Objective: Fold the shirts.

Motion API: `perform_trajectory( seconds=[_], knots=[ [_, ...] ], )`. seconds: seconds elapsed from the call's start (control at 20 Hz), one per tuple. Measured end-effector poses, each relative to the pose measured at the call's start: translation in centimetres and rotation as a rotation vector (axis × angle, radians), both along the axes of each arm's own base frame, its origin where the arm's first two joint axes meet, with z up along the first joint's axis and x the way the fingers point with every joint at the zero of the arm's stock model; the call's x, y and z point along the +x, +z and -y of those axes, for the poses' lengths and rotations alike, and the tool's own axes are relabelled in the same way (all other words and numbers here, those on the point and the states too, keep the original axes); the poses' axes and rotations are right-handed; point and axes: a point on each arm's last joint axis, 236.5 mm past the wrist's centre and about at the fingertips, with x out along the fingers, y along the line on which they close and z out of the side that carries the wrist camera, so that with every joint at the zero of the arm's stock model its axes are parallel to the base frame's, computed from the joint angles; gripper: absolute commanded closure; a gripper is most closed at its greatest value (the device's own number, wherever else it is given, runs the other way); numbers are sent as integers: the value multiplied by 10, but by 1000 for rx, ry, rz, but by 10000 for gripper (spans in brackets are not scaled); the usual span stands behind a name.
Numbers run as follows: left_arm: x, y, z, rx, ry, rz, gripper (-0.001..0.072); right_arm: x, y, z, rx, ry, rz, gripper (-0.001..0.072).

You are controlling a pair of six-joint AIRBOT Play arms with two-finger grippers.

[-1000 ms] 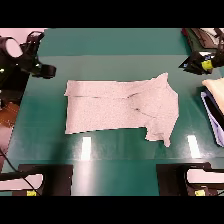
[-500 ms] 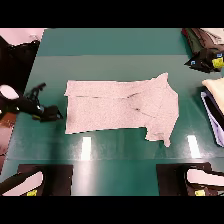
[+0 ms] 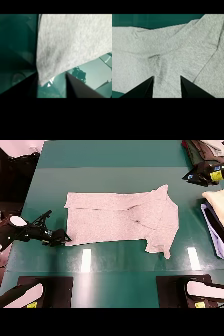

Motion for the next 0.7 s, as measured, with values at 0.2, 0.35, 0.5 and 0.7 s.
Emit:
perform_trajectory(
  seconds=[0.2, 0.35, 0.5, 0.7],
  knots=[
    [6, 4, 6, -30, 9, 25, 684, -6, -3, -1, -4, 19, -22, 326],
    [17, 18, 7, -41, -4, 68, 684, -22, -19, 4, -20, 37, -83, 326],
    [31, 42, 1, -6, -40, 149, 684, -50, -57, 22, -34, 4, -198, 345],
    [50, 76, -12, 66, -76, 262, 684, -91, -123, 50, -11, -84, -362, 350]
  ],
)
